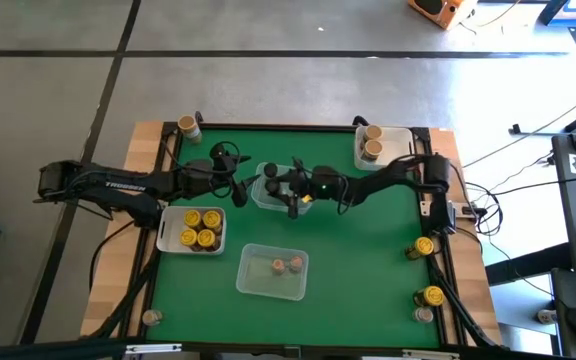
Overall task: Sort spices by type
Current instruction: Put the black spice bottle into the top transparent bin, then put the yellow spice can into the bottom white bin
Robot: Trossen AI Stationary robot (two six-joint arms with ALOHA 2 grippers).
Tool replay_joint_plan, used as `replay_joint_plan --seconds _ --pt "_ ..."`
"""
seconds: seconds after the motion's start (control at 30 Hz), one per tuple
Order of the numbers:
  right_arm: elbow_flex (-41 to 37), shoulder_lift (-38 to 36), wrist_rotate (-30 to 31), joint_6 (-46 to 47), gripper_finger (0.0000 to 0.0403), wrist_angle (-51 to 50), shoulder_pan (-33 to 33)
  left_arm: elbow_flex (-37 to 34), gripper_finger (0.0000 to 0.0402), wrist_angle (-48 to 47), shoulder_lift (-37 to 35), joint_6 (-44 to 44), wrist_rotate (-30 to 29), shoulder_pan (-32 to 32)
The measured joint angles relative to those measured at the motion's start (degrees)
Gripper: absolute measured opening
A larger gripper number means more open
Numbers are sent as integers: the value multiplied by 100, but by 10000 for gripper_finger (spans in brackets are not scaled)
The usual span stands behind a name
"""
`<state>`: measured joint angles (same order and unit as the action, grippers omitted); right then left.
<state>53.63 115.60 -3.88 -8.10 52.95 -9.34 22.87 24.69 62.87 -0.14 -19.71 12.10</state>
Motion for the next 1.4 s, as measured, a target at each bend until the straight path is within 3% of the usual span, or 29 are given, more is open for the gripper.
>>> replay_joint_plan --seconds 0.33,0.6,0.73,1.0,1.13,1.4 --pt "93 465 -66 214 203 340 0 0 301 0 0 -7 -1 0" --pt "173 473 -61 165 304 107 0 0 301 -3 0 -7 0 0" --pt "170 389 173 56 330 -192 0 0 301 -4 0 -7 -1 0" --pt "170 -337 241 -314 330 -1357 2 0 301 -4 0 -7 -1 0" --pt "168 -1059 9 -919 331 -2460 0 0 301 -4 0 -7 -1 0" --pt "173 -2696 136 -1025 330 -4032 -4 0 301 -6 0 8 -1 0"
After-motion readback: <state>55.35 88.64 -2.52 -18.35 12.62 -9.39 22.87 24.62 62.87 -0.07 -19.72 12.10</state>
